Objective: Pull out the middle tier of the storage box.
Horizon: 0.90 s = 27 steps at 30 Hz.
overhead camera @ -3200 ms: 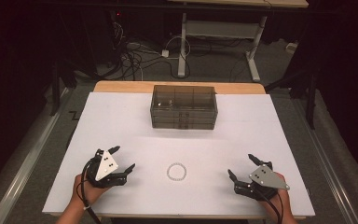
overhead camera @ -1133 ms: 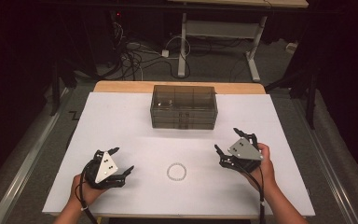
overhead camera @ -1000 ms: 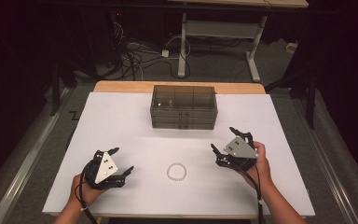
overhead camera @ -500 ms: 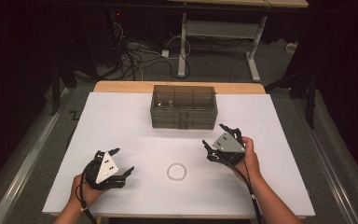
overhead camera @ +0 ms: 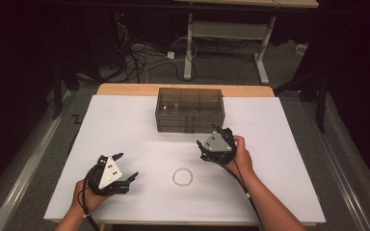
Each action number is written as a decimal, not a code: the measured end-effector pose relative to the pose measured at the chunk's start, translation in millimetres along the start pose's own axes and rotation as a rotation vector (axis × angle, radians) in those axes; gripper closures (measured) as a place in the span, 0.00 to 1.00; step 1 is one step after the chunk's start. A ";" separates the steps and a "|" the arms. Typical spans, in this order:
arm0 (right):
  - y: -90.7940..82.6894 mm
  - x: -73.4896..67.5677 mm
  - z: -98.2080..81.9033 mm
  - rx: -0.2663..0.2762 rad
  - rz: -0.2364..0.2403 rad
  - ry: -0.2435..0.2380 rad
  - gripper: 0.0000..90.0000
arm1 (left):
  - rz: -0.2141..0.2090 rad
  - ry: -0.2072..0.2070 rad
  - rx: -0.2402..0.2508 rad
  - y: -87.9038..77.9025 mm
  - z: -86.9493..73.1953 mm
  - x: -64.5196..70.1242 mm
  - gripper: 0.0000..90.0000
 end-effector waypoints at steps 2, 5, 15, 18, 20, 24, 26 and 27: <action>6.3 -4.2 2.4 -0.002 0.002 -0.009 0.30 | 0.000 0.000 0.001 -0.1 0.1 0.1 0.23; 15.1 -11.6 6.3 -0.011 -0.005 -0.054 0.34 | 0.000 0.003 -0.002 0.0 0.0 0.2 0.23; 45.4 -40.8 16.3 -0.034 -0.100 -0.234 0.50 | 0.003 0.005 -0.006 -0.4 -0.9 -0.3 0.23; 50.7 -42.6 16.6 -0.041 -0.113 -0.246 0.52 | 0.001 0.005 -0.006 -0.4 -1.2 -0.4 0.23; 55.4 -44.2 17.3 -0.052 -0.133 -0.276 0.55 | -0.001 0.006 -0.007 -0.2 -1.3 -0.3 0.23; 63.3 -48.5 18.7 -0.066 -0.189 -0.323 0.62 | -0.004 0.009 -0.010 0.0 -1.4 0.0 0.23; 67.0 -50.3 17.6 -0.080 -0.195 -0.379 0.66 | -0.006 0.009 -0.009 0.0 -1.6 0.1 0.23; 68.4 -51.3 16.9 -0.089 -0.200 -0.395 0.68 | -0.006 0.008 -0.010 0.1 -1.7 0.1 0.23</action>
Point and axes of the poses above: each handheld gripper's, and its own axes: y roughly forward along the jaws, z roughly out of its top, x roughly to its right, the point moved 1 cm from there along y, roughly forward along the jaws, and after that the axes turned 2 degrees about -z, right-handed, at the moved point
